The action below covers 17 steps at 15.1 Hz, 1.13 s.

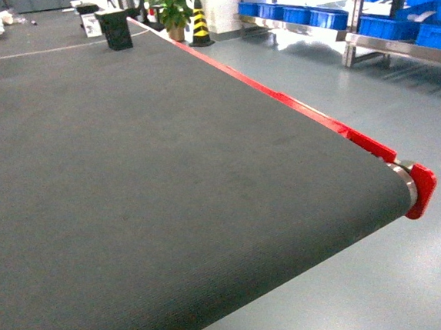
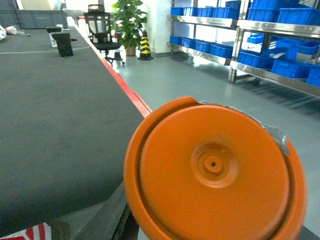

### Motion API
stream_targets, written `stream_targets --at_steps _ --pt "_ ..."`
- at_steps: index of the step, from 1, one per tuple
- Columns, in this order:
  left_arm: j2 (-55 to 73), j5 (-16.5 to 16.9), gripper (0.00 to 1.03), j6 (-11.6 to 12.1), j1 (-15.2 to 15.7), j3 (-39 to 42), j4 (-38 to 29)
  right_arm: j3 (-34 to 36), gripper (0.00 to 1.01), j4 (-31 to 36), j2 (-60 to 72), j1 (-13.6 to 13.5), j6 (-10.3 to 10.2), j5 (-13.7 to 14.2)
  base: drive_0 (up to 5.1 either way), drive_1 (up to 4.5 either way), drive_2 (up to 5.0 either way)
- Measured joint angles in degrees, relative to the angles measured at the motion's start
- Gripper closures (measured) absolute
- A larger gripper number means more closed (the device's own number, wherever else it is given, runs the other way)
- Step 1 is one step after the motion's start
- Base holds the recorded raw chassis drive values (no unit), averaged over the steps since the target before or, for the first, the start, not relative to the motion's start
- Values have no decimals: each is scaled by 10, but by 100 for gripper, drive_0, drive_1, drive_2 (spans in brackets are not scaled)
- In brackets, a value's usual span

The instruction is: Sort blue parts and orange caps into right shelf containers

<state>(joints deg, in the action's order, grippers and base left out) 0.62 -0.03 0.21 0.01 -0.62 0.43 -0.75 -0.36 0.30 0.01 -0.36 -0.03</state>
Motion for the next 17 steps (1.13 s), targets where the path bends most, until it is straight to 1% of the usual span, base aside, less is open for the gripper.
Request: stream_targets --at_steps 17 --pt "0 0 60 0 0 0 0 0 57 0 0 0 0 0 -157 -157 -157"
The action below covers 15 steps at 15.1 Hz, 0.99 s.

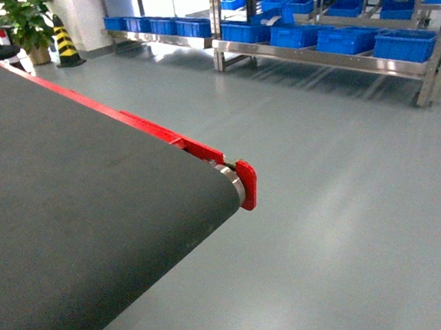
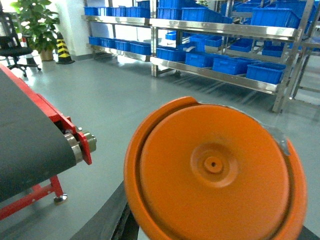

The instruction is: Sort blue parts and orange caps into right shelf containers

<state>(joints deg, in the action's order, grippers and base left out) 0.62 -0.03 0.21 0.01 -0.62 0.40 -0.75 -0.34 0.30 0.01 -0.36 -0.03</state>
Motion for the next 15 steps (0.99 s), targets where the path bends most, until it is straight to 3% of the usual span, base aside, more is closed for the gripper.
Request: stream_targets --at_steps 15 --pt "0 0 60 0 0 0 0 0 57 0 0 0 0 0 -161 -161 -161"
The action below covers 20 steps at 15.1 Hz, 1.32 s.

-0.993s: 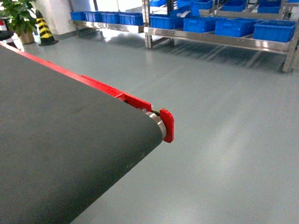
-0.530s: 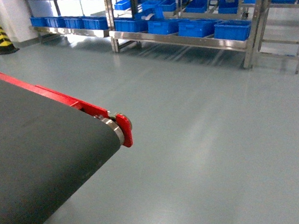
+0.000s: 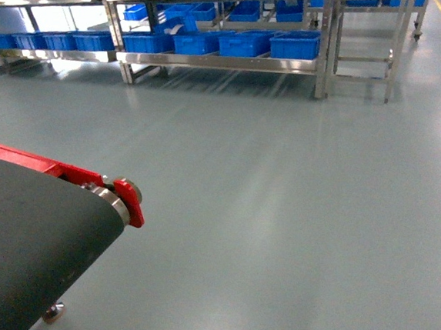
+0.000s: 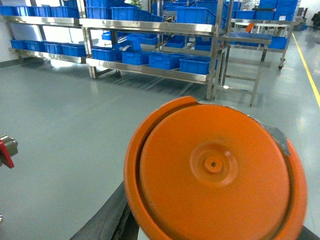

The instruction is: Sort blue parts and orange caps into right shelf containers

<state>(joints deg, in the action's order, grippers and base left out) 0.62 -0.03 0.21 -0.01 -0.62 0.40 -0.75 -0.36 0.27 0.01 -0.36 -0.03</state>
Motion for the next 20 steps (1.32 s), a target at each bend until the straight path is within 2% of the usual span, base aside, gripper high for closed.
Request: stream_targets --at_steps 20 --pt "0 0 60 0 0 0 0 0 57 0 0 0 0 0 -158 -158 -158"
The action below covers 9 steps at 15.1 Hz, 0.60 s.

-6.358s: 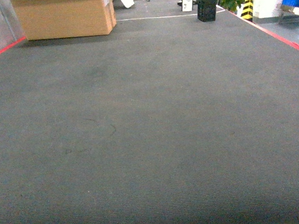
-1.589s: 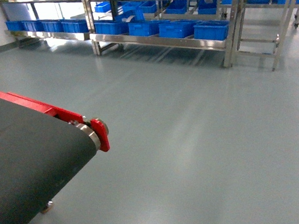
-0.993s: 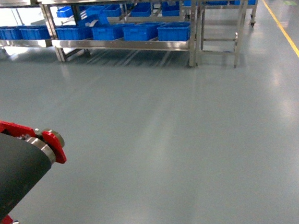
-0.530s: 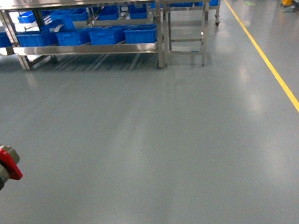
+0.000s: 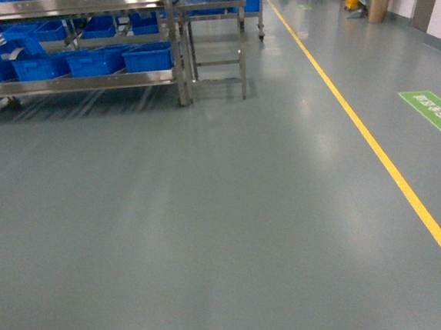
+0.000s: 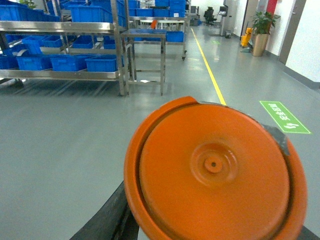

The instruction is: Sort blue parts and orange caps into right shelf containers

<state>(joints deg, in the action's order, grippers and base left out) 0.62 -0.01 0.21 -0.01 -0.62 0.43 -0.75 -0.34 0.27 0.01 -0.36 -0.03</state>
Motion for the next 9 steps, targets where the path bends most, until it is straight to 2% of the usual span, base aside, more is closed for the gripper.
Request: stream_targets --at_steps 9 --pt "0 0 60 0 0 0 0 0 57 1 0 0 0 0 -6 423 -436"
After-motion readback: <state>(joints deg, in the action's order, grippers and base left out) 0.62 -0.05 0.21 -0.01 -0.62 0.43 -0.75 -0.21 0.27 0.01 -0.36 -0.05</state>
